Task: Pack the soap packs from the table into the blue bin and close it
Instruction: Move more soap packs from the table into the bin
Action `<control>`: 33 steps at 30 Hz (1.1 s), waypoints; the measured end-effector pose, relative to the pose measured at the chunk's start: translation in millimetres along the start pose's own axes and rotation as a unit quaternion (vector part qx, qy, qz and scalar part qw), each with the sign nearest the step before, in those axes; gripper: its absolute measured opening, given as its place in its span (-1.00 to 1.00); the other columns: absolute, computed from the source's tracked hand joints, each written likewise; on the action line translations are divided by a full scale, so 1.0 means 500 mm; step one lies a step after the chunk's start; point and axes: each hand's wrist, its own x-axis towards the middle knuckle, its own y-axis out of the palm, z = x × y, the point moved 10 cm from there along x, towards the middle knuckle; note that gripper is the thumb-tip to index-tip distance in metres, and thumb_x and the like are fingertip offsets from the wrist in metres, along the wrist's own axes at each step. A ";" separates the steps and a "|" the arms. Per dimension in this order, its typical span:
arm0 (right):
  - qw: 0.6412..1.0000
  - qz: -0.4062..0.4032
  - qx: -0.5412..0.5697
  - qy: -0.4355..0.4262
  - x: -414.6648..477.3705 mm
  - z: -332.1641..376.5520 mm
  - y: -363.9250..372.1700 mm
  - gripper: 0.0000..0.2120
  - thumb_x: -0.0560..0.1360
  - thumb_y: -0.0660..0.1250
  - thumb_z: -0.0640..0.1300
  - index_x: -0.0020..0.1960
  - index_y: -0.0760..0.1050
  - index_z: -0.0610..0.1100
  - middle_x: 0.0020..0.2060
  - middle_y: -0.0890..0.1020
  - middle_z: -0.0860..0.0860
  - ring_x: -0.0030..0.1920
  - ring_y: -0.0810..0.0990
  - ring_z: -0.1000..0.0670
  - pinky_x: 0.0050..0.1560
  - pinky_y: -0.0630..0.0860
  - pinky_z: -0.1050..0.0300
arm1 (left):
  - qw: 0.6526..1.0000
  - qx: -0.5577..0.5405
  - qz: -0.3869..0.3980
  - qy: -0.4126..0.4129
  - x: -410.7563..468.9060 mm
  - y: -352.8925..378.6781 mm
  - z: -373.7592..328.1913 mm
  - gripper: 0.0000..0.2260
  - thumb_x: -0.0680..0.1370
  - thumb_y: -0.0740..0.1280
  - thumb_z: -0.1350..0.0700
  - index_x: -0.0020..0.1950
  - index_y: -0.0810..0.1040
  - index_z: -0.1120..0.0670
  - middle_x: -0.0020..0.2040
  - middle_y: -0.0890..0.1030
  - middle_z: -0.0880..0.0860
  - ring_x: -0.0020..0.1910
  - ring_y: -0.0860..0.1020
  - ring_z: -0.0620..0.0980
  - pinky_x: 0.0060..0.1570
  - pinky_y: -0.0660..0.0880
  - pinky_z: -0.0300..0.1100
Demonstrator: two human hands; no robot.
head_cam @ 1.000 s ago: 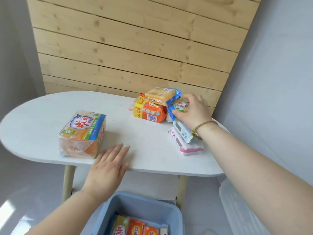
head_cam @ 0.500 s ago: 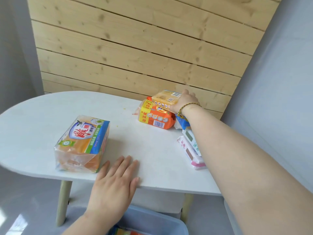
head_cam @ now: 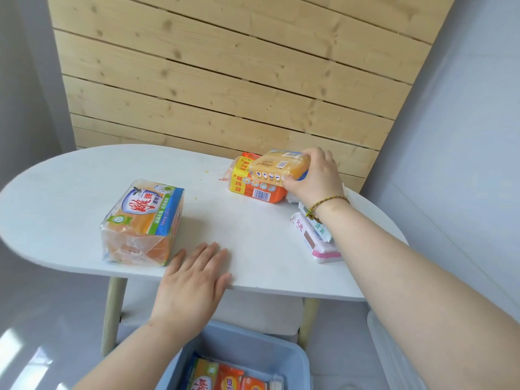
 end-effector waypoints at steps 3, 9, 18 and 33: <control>0.998 -0.013 0.066 -0.001 -0.079 -0.003 -0.021 -0.50 0.32 0.43 -0.15 0.21 0.37 -0.21 0.19 0.43 -0.12 0.21 0.40 -0.11 0.06 0.27 0.26 | 0.999 -0.008 -0.030 0.025 -0.014 -0.010 -0.004 -0.34 0.59 -0.23 -0.09 -0.02 0.66 0.11 -0.04 0.71 0.06 -0.07 0.68 0.03 -0.14 0.59 -0.04; 0.995 0.009 0.095 0.023 -0.213 -0.042 -0.004 -0.50 0.30 0.45 -0.17 0.18 0.37 -0.23 0.14 0.46 -0.12 0.19 0.42 -0.10 -0.17 0.17 0.37 | 0.997 -0.006 -0.058 0.043 -0.074 -0.034 -0.007 -0.51 0.53 0.00 -0.04 0.06 0.62 0.21 0.05 0.66 0.18 0.02 0.63 0.21 0.17 0.16 -0.05; 0.991 0.036 0.107 0.070 -0.285 -0.084 0.034 -0.47 0.28 0.46 -0.18 0.17 0.35 -0.26 0.14 0.44 -0.14 0.18 0.42 -0.12 -0.07 0.30 0.29 | 0.979 -0.108 -0.156 0.073 -0.143 -0.062 -0.034 -0.64 0.48 0.08 0.13 0.16 0.50 0.24 0.04 0.65 0.22 0.18 0.35 0.07 0.33 0.11 -0.26; 0.977 0.169 -0.093 0.094 -0.222 -0.069 0.081 -0.24 0.34 0.26 0.30 0.40 0.17 -0.04 0.33 0.37 -0.08 0.34 0.29 -0.16 0.28 0.25 -0.04 | 0.988 -0.068 0.137 0.036 -0.151 0.199 0.037 -0.59 0.53 0.27 0.00 0.36 0.35 0.03 0.38 0.40 0.05 0.34 0.42 0.02 0.29 0.37 -0.16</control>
